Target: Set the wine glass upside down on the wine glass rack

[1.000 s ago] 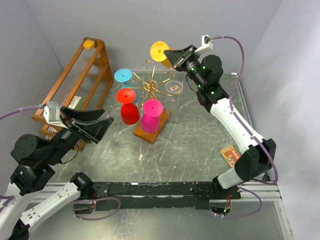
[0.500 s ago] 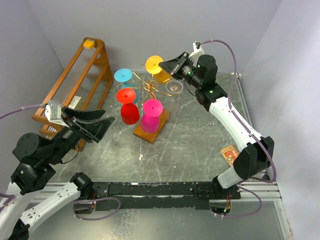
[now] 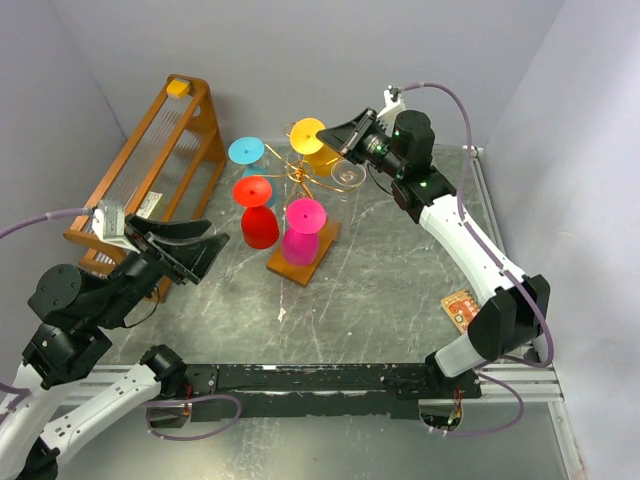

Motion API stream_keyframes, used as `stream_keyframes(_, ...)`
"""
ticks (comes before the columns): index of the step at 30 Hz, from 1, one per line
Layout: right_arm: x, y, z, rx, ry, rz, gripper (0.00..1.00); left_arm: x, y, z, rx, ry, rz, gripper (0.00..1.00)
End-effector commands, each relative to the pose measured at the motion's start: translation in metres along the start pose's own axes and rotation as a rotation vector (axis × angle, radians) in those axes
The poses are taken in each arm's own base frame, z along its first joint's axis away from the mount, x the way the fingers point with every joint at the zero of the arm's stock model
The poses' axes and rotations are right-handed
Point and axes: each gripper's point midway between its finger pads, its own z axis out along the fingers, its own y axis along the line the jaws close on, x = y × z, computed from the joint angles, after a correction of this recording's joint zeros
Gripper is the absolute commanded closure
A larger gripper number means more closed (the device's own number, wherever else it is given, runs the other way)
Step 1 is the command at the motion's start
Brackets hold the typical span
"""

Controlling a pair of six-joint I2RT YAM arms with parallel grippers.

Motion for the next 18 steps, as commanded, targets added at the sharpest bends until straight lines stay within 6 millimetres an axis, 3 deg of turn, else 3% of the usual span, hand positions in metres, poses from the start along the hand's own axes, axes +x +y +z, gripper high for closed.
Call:
stream_keyframes(1,-0.01,0.016,-0.017,-0.025,-0.035,0.007,1.0,-0.004,0.003,-0.004,-0.024,-0.013,-0.01,0.23)
stream_keyframes(9,-0.014,0.012,-0.033,0.023,-0.08,0.008,1.0,0.0,0.009,-0.007,-0.044,-0.018,-0.024,0.22)
stream_keyframes(18,-0.004,-0.003,-0.041,0.051,-0.087,0.039,1.0,0.005,0.014,-0.009,-0.07,-0.008,-0.033,0.22)
